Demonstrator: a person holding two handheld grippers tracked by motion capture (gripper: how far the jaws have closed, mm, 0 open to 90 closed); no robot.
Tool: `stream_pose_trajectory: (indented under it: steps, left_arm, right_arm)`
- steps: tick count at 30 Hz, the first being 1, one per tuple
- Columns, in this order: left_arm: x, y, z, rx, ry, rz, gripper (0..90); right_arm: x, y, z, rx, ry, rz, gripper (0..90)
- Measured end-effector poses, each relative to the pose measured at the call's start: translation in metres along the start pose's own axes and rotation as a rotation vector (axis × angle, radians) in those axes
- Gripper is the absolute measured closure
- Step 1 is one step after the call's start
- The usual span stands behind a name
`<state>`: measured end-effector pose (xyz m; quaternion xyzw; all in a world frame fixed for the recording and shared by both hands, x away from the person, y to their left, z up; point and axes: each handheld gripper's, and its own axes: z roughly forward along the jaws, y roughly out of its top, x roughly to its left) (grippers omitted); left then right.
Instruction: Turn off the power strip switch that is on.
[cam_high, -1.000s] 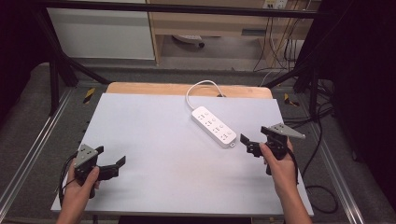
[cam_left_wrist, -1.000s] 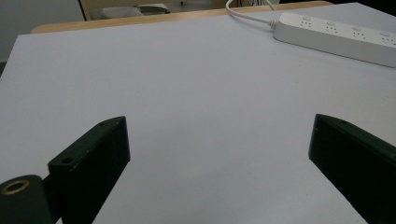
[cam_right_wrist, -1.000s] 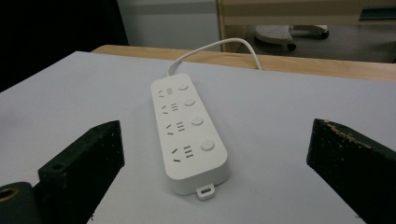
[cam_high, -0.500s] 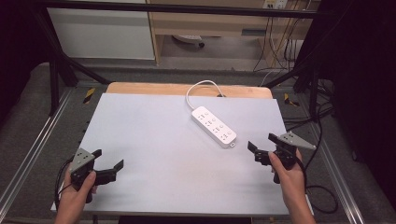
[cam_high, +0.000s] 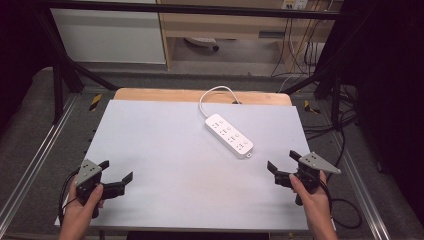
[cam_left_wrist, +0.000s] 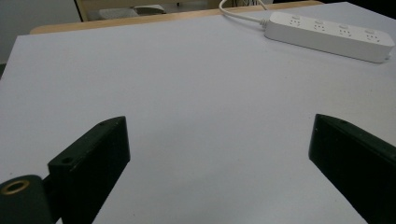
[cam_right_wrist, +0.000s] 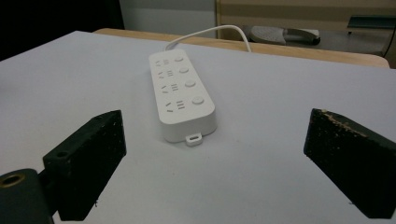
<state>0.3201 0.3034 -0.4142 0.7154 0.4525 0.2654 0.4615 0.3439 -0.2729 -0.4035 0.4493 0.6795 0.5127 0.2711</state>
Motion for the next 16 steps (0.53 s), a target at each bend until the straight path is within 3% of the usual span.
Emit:
stream_pose_trajectory:
  steps: [7, 13, 16]
  left_arm:
    - [-0.001, 0.0, 0.001, 0.001, -0.002, -0.002, 5.1]
    - [0.0, 0.0, 0.001, 0.001, -0.005, 0.001, 5.1]
    - [0.0, 0.0, 0.001, 0.0, -0.005, 0.0, 5.1]
  right_arm:
    - [0.003, -0.022, 0.0, 0.039, 0.003, -0.021, 5.4]
    - [0.009, -0.037, 0.009, 0.094, 0.003, -0.079, 5.2]
    - [0.01, -0.039, 0.015, 0.144, -0.029, -0.094, 5.2]
